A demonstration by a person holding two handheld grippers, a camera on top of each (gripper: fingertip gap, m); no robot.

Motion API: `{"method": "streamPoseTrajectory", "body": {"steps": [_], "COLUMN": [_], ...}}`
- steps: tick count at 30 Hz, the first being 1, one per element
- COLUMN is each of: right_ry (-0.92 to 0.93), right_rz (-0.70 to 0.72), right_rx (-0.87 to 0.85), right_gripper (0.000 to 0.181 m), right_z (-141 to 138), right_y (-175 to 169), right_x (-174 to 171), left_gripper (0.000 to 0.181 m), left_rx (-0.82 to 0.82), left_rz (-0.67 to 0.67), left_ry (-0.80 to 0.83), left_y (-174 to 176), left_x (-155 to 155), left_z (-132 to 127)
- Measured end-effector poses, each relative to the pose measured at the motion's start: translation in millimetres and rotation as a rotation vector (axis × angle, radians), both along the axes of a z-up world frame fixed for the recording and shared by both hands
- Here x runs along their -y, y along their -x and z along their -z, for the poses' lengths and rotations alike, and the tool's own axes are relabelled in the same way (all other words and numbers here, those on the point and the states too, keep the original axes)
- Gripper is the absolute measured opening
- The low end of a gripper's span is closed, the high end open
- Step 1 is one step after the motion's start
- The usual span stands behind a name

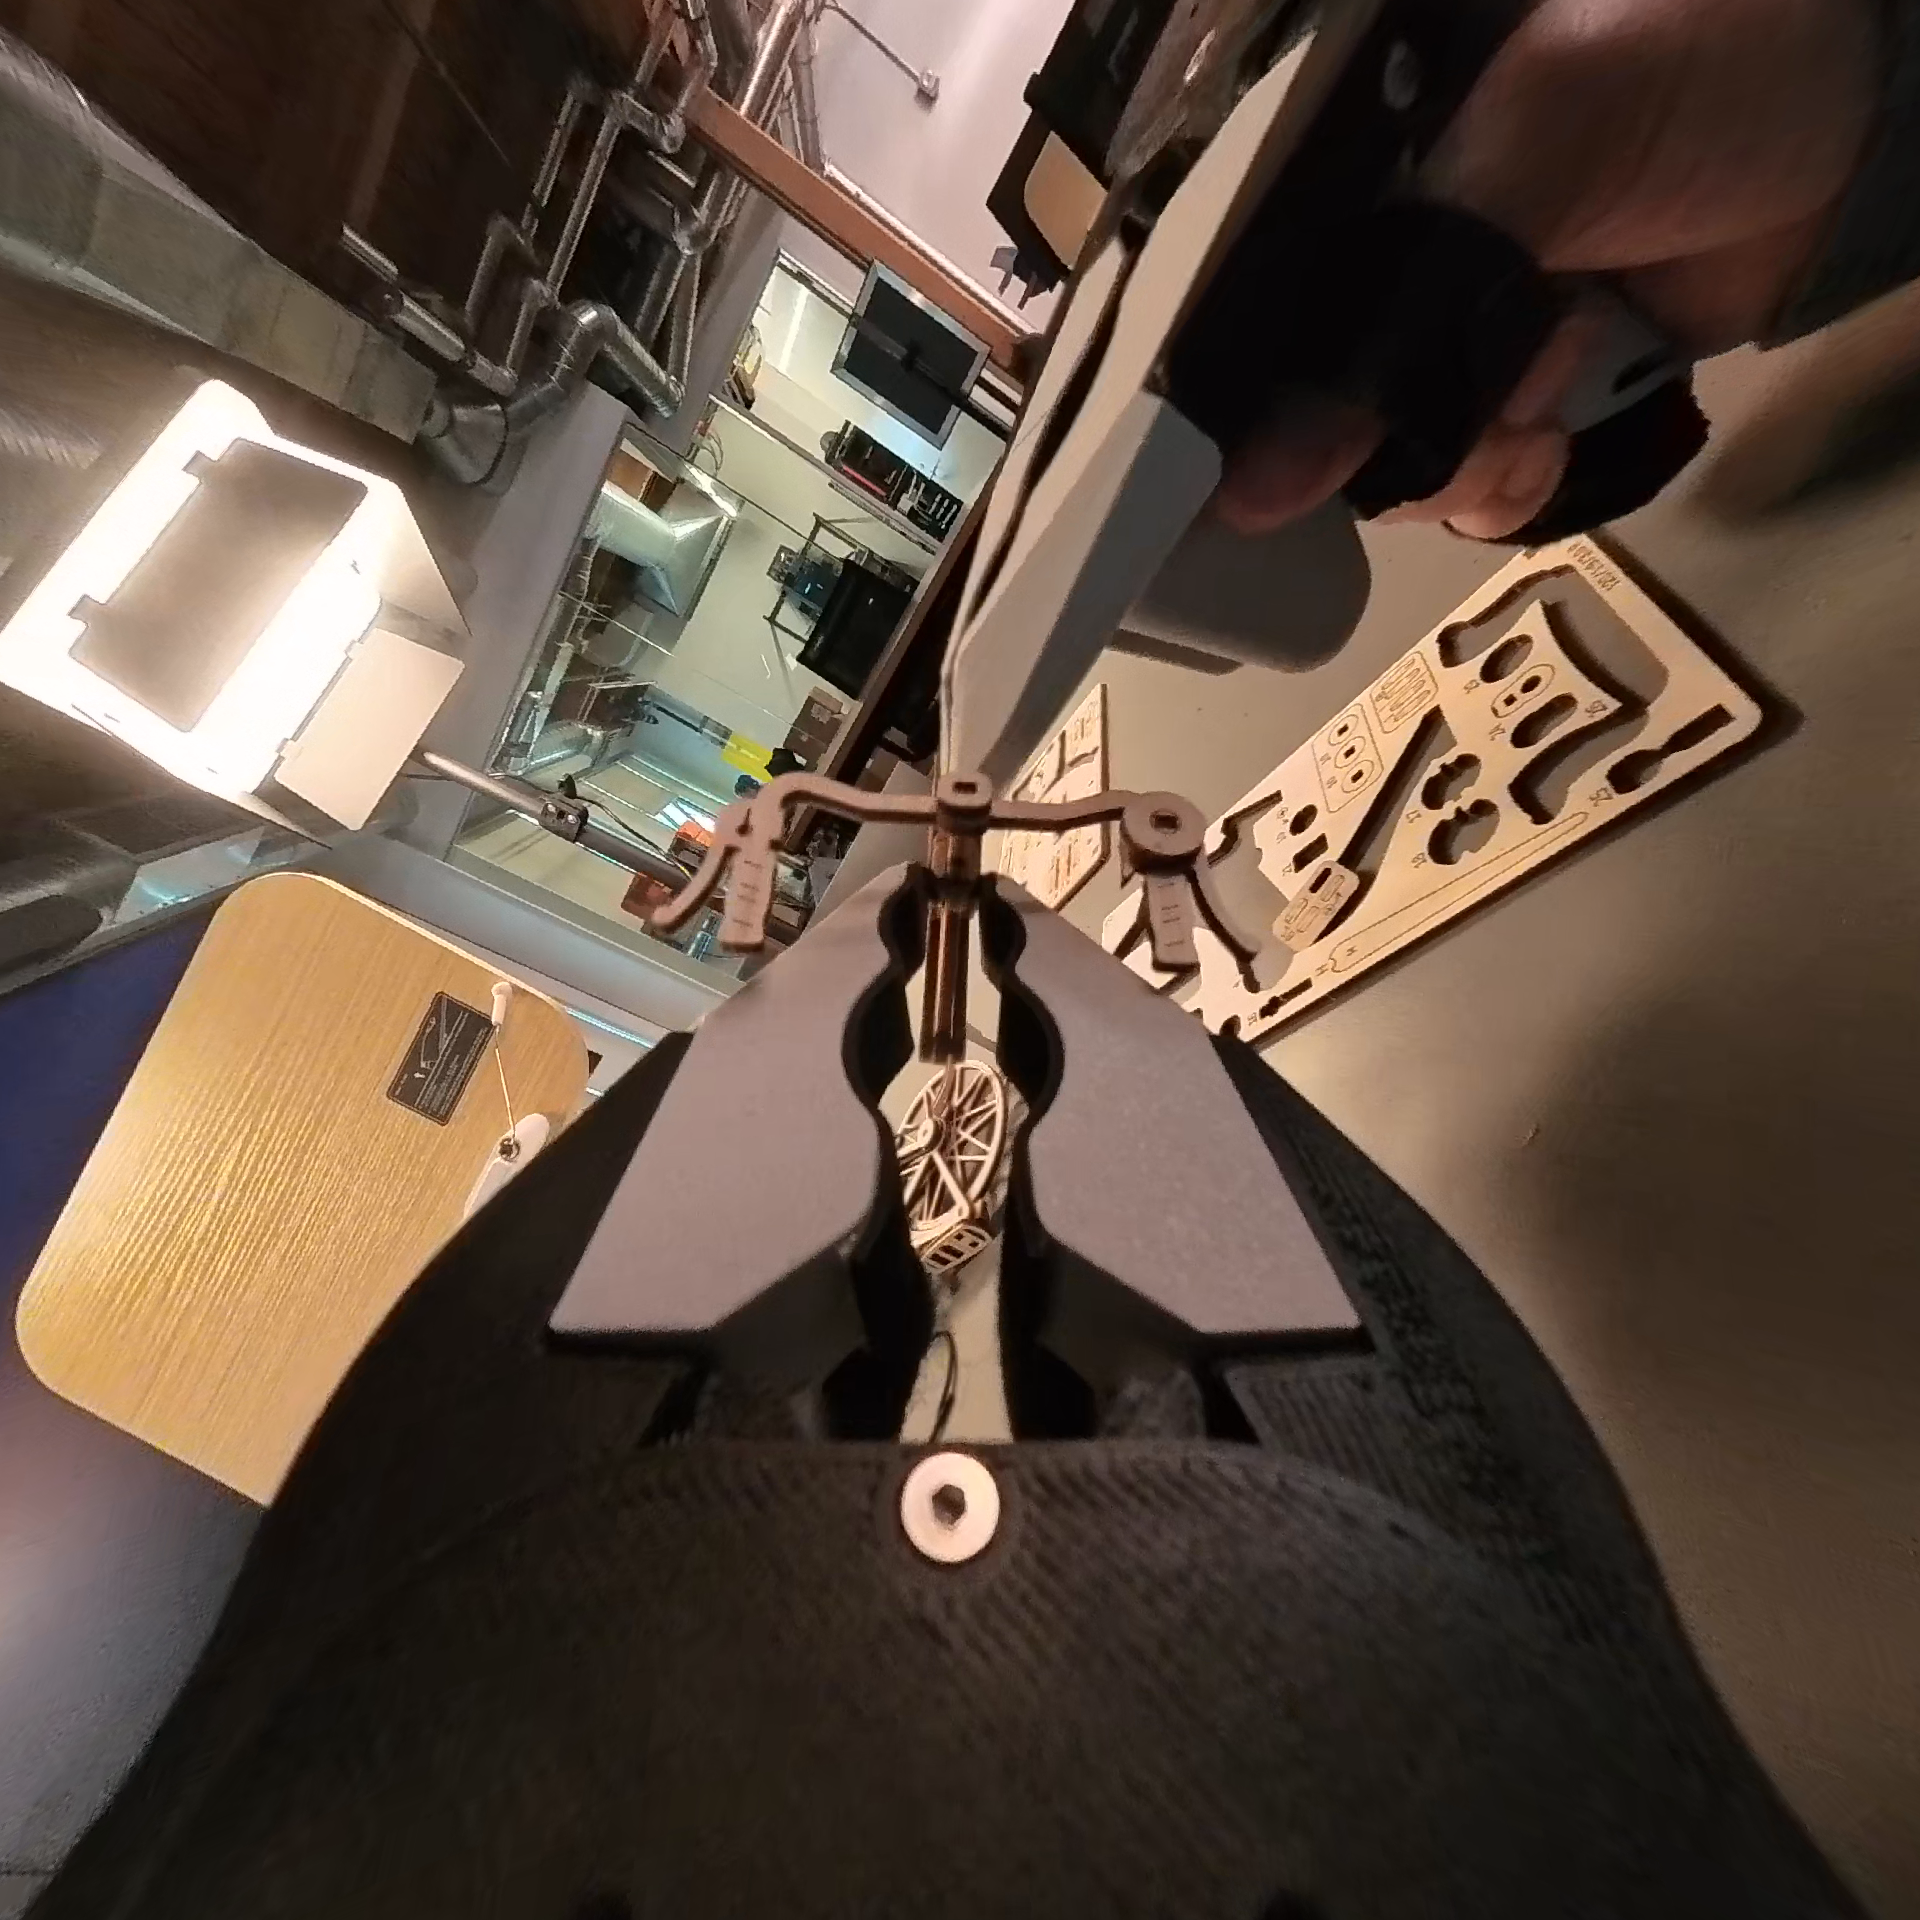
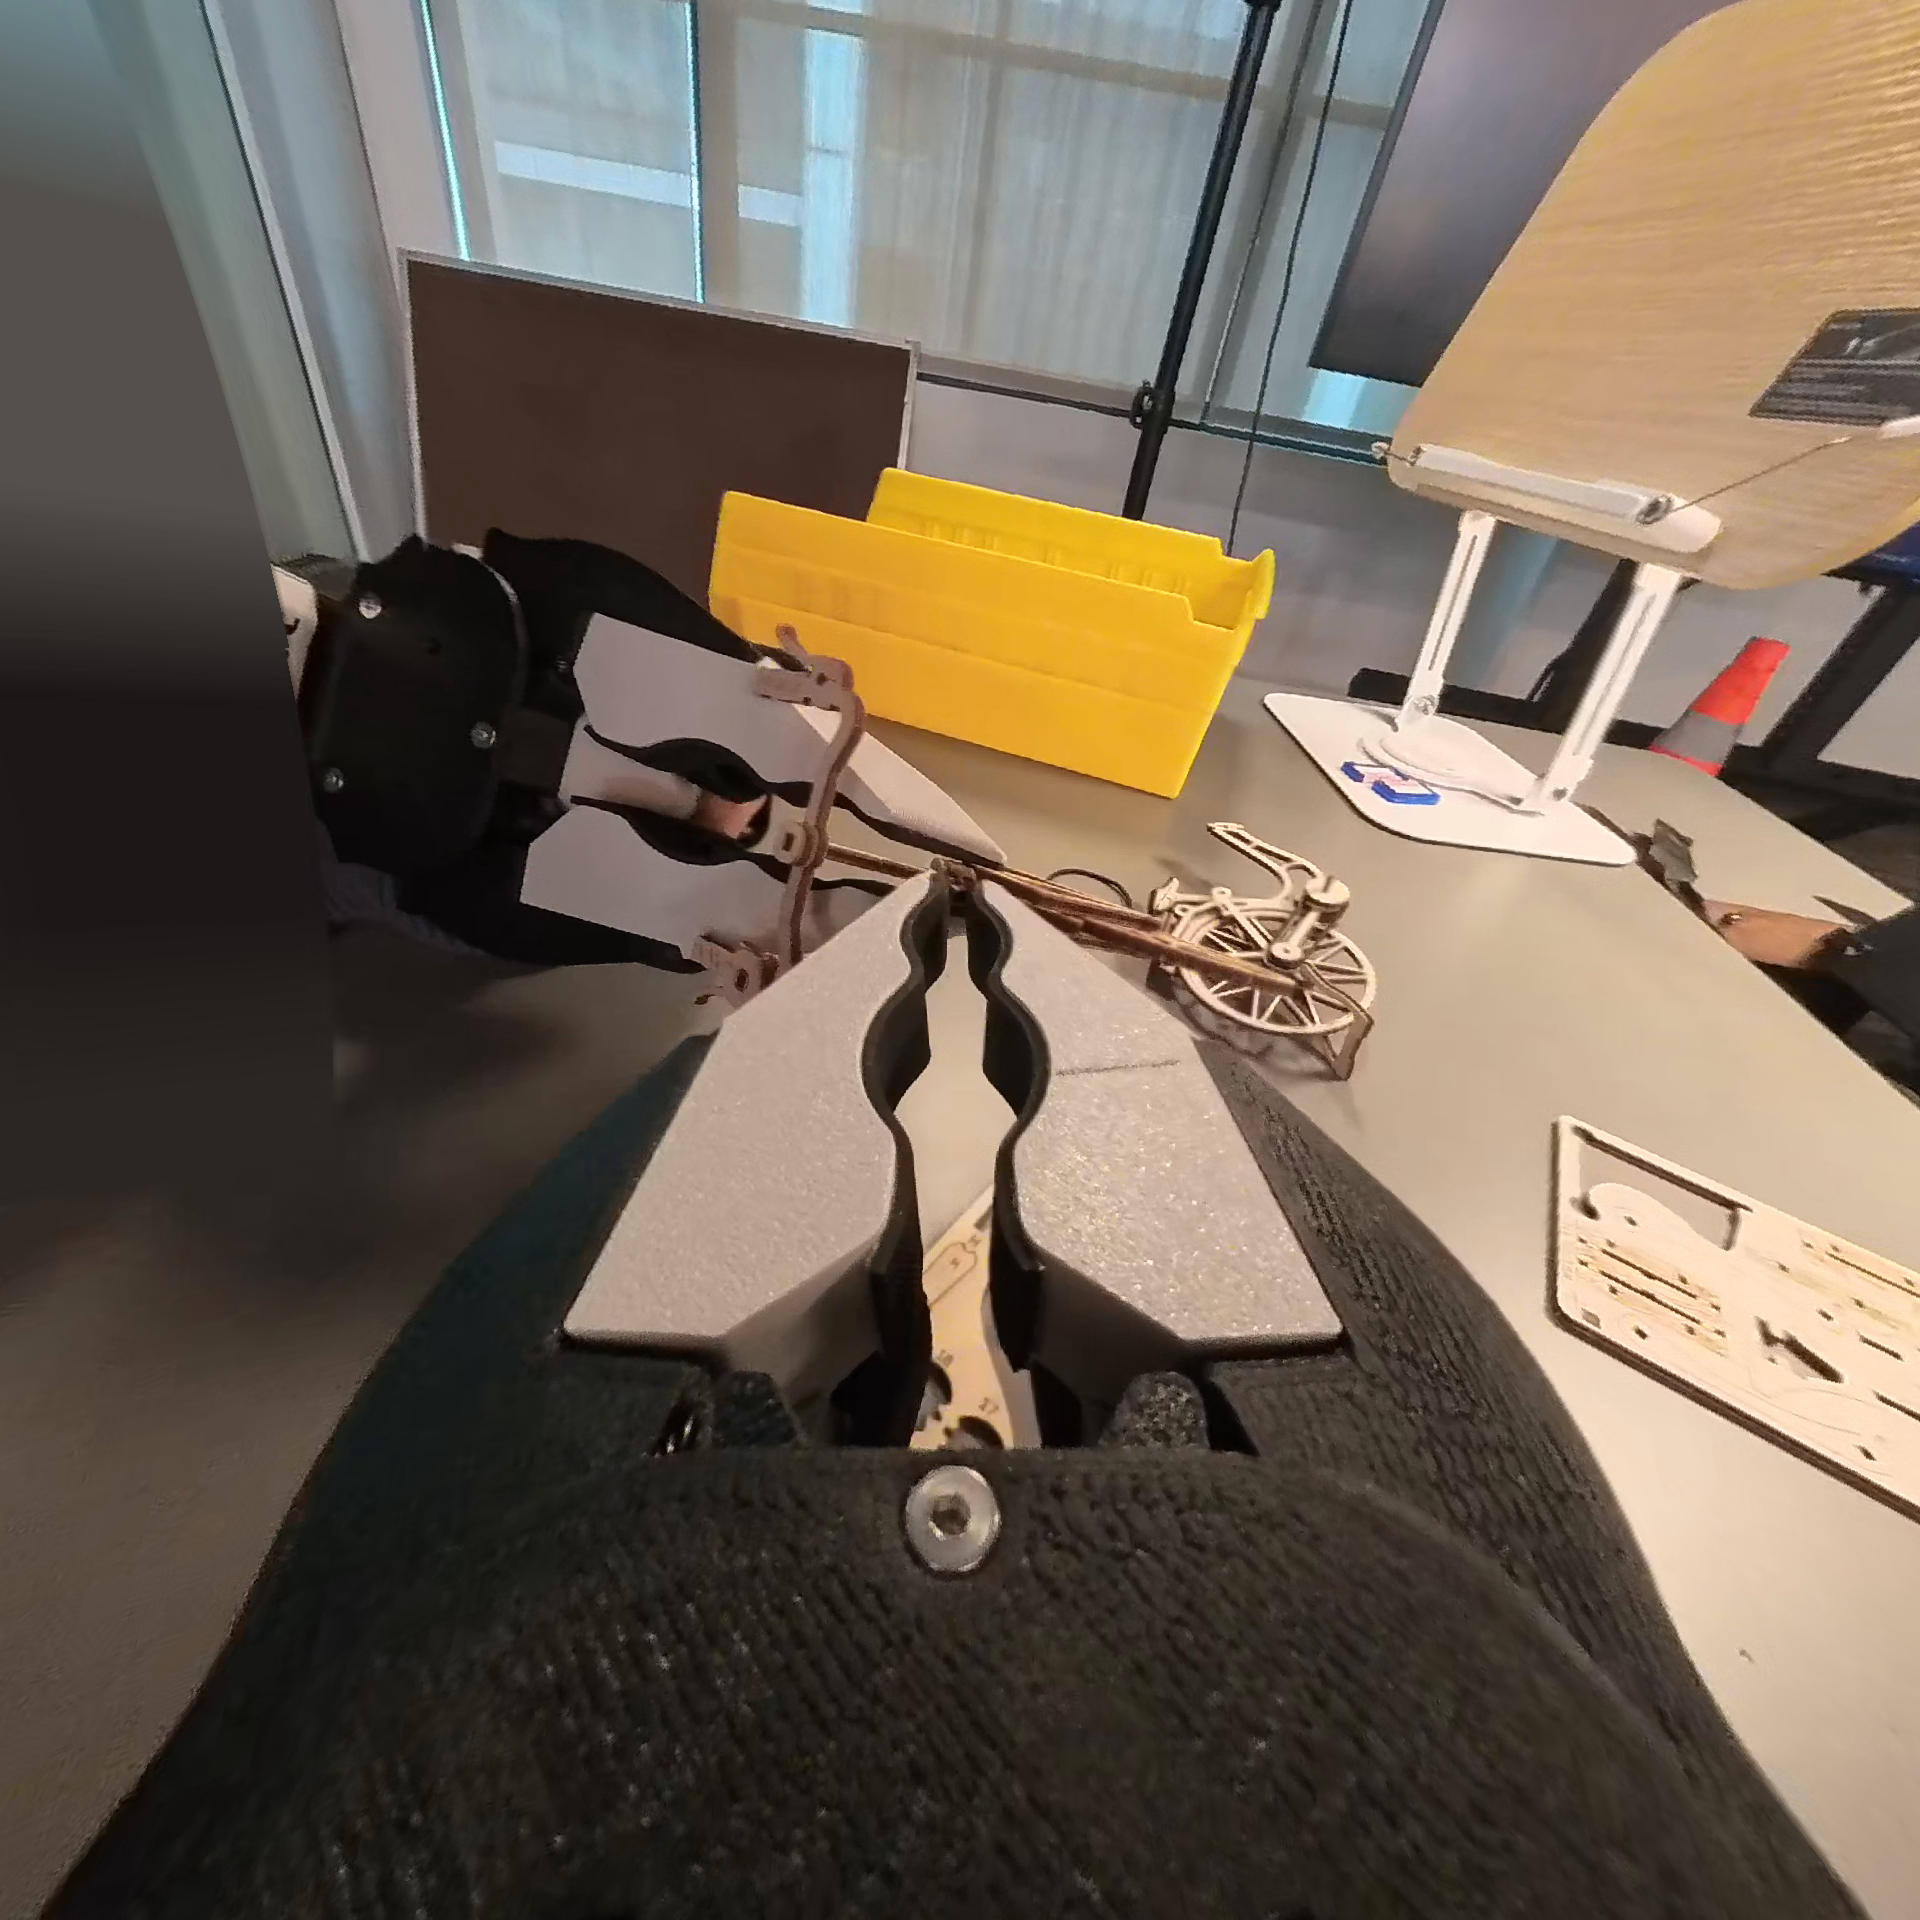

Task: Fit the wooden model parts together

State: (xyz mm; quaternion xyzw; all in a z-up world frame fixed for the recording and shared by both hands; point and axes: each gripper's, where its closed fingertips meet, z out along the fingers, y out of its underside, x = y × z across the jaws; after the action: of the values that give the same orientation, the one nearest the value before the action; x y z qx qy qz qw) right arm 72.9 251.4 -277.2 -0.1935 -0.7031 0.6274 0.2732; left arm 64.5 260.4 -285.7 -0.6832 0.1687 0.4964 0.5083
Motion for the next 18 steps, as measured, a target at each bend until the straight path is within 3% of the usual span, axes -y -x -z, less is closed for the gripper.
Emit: {"method": "streamPoseTrajectory", "body": {"steps": [12, 18], "right_ry": [-0.077, -0.016], "right_rz": [0.106, 0.119], "right_rx": [-0.135, -0.305], "right_gripper": [0.008, 0.041], "right_z": [-2.8, -29.9], "right_y": [4.5, -2.6], "right_x": [-4.4, -14.4], "left_gripper": [0.008, 0.009], "left_rx": [-0.008, 0.108], "left_rz": [-0.01, -0.043], "left_ry": [-0.007, -0.036], "left_y": [1.8, 16.7], "left_x": [0.2, 6.8], "left_z": [-0.8, -3.4]}}
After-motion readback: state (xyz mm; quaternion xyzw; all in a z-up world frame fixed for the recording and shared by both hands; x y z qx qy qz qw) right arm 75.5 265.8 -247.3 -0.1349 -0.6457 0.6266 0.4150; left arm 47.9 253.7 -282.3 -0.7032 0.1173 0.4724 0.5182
